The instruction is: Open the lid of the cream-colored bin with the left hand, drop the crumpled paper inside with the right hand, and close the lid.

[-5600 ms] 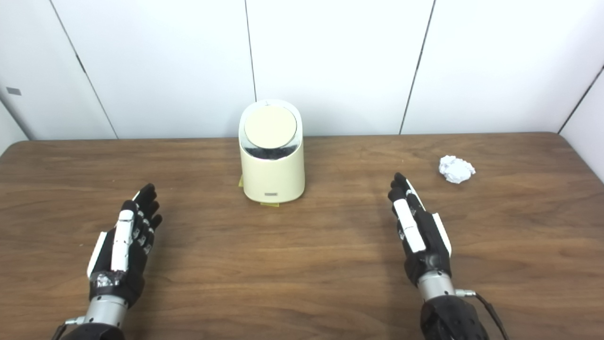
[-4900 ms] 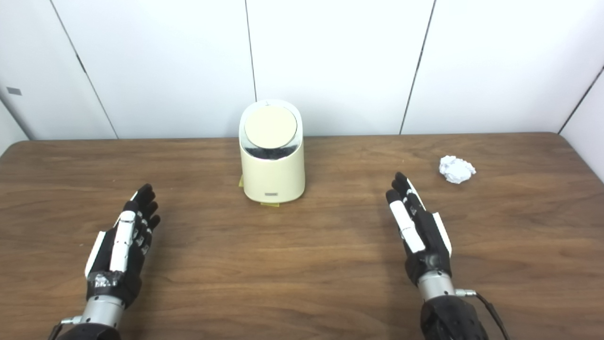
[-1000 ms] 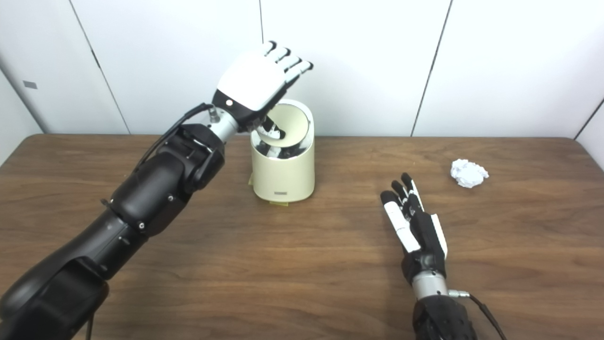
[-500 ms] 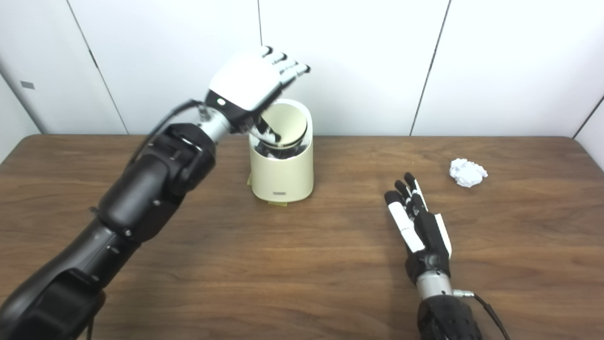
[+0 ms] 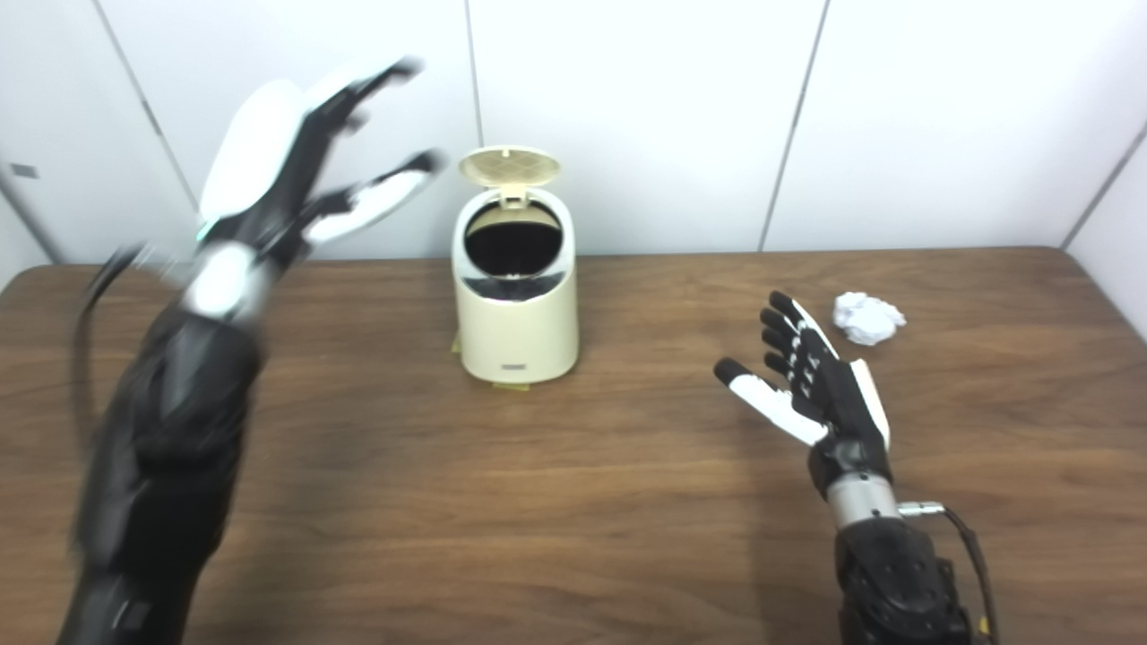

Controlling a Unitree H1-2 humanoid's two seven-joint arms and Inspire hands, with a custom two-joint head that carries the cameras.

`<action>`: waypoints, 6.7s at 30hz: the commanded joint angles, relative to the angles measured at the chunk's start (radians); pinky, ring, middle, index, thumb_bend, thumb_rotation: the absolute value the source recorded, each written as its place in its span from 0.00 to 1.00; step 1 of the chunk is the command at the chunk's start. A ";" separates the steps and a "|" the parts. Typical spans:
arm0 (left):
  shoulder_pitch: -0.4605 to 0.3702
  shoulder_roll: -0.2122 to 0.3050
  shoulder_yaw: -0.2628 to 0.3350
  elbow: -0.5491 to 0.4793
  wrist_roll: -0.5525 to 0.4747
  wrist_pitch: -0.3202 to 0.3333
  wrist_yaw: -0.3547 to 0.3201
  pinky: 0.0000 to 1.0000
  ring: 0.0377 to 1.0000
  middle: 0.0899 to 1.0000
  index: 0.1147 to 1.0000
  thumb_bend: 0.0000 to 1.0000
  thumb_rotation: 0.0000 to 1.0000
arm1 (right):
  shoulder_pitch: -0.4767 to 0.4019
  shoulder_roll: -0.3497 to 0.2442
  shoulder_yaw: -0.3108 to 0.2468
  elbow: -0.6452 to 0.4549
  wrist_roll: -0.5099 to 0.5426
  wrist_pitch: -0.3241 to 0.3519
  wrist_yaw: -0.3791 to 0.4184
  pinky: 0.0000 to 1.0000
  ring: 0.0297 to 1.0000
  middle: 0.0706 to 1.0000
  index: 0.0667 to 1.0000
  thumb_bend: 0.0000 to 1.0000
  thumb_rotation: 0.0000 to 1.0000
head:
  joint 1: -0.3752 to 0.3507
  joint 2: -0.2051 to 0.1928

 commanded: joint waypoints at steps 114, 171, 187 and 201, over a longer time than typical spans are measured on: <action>0.366 0.009 0.010 -0.165 -0.370 0.128 0.099 0.87 0.88 0.88 0.91 0.48 0.31 | -0.436 -0.300 0.124 0.253 -0.535 -0.037 -0.108 0.31 0.36 0.46 0.51 0.49 0.00 | -0.190 0.011; 0.385 -0.110 -0.075 -0.087 -0.258 0.016 0.151 0.85 0.88 0.89 0.93 0.59 0.46 | -0.580 0.111 0.335 0.434 -0.625 -0.359 -0.205 0.32 0.35 0.45 0.50 0.49 0.00 | 0.032 -0.019; 0.396 -0.122 -0.072 -0.115 -0.248 0.036 0.145 0.87 0.90 0.90 0.94 0.59 0.47 | -0.586 0.114 0.312 0.553 -0.615 -0.376 -0.250 0.31 0.35 0.46 0.52 0.49 0.00 | 0.061 -0.009; 0.404 -0.119 -0.061 -0.126 -0.254 0.042 0.141 0.85 0.89 0.89 0.94 0.60 0.46 | -0.592 0.109 0.308 0.674 -0.566 -0.460 -0.257 0.52 0.60 0.64 0.46 0.52 0.12 | 0.061 -0.003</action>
